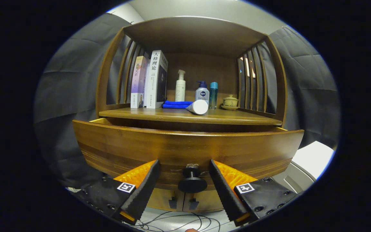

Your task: Pull open the drawer, take out the items inside it, and place them on the countertop above the cabinet.

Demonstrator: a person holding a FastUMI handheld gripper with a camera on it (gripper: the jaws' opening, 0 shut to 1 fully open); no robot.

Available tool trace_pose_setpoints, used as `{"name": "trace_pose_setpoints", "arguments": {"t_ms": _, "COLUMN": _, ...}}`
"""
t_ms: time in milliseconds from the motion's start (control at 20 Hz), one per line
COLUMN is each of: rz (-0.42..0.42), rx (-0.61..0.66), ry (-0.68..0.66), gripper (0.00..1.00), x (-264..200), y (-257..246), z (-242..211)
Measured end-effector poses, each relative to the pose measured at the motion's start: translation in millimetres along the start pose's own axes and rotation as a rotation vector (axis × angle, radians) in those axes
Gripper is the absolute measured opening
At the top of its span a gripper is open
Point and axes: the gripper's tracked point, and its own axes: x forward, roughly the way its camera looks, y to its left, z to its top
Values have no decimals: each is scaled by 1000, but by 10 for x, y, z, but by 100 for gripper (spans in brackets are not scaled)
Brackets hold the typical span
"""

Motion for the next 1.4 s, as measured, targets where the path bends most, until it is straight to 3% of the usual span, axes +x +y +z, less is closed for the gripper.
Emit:
{"name": "trace_pose_setpoints", "arguments": {"t_ms": 600, "rz": -20, "rx": -41, "ry": -15, "gripper": 98, "x": 684, "y": -7, "z": 101}}
{"name": "trace_pose_setpoints", "arguments": {"t_ms": 900, "rz": -32, "rx": -85, "ry": -32, "gripper": 99, "x": 695, "y": 67, "z": 22}}
{"name": "trace_pose_setpoints", "arguments": {"t_ms": 1400, "rz": 70, "rx": -14, "ry": -207, "gripper": 98, "x": -491, "y": -133, "z": 805}}
